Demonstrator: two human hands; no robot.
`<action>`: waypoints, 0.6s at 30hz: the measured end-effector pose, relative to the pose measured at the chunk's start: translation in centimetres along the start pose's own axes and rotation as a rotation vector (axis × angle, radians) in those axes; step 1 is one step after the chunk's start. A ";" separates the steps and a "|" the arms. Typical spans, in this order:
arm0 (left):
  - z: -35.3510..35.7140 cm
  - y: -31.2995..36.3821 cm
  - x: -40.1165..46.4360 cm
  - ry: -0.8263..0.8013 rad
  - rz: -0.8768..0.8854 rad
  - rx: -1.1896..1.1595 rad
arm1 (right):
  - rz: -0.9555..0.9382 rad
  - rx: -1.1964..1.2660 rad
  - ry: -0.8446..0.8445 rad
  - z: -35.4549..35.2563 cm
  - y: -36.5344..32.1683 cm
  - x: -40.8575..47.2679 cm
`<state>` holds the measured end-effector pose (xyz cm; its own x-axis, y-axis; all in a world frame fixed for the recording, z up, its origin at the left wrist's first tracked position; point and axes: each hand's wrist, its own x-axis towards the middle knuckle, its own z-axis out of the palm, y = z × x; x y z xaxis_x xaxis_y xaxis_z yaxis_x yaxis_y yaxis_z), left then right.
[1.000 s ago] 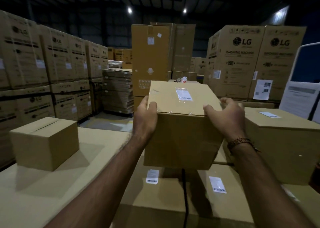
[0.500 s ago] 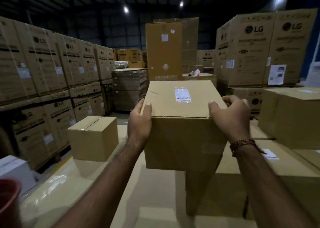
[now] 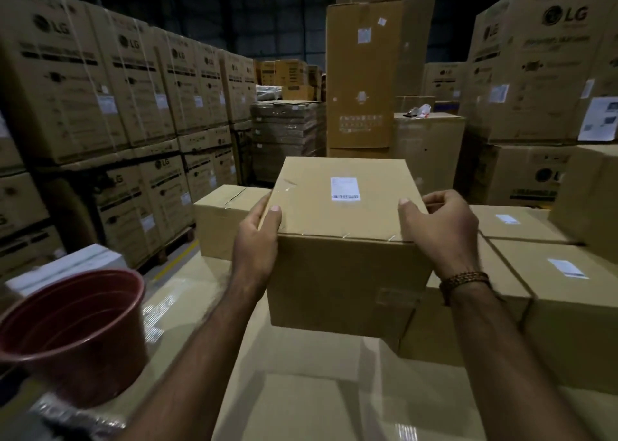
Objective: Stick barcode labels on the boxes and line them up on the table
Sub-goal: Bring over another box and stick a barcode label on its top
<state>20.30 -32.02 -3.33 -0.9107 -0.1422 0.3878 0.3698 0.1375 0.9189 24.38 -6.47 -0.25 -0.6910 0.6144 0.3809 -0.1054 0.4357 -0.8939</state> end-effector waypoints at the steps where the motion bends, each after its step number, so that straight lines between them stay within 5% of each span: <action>1: -0.7 -0.4 -0.5 0.008 -0.015 -0.010 | -0.006 -0.002 -0.011 0.2 0.0 -0.7; 18: -10.3 -10.6 -4.7 -0.114 -0.318 0.043 | -0.017 -0.227 -0.168 8.8 7.3 -9.6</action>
<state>22.58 -42.95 -14.16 -0.9948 -0.0742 0.0697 0.0584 0.1456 0.9876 23.98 -15.00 -12.49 -0.8013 0.4961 0.3343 0.0317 0.5932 -0.8044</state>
